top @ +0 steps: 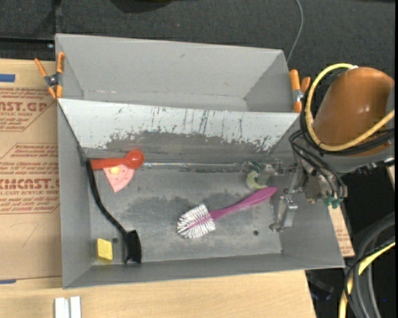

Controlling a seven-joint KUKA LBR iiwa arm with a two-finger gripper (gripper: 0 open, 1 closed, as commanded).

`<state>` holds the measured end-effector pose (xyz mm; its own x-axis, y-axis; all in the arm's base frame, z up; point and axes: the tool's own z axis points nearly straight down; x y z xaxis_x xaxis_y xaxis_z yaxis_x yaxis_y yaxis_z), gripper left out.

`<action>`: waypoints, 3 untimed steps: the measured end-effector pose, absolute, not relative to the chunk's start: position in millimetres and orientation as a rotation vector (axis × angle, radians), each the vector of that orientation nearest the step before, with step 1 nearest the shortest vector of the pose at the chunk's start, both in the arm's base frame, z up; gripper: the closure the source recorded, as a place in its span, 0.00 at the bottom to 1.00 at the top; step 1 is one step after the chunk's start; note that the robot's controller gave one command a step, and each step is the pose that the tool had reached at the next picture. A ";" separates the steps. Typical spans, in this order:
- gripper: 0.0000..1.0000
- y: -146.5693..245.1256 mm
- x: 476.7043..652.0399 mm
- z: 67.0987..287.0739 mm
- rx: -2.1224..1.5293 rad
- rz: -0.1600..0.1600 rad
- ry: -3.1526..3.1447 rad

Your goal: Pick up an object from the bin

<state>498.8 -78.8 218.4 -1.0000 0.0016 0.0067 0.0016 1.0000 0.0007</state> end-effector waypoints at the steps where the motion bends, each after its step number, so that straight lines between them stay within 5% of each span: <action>1: 0.00 -78.2 500.5 222.9 0.001 0.001 -3.143; 2: 0.00 -51.6 531.3 132.8 0.364 0.001 -3.123; 3: 0.00 -33.2 543.2 149.6 0.552 0.003 -3.098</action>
Offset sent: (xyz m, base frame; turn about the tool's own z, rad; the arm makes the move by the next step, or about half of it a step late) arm 0.0520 0.0455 -0.1484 -0.3913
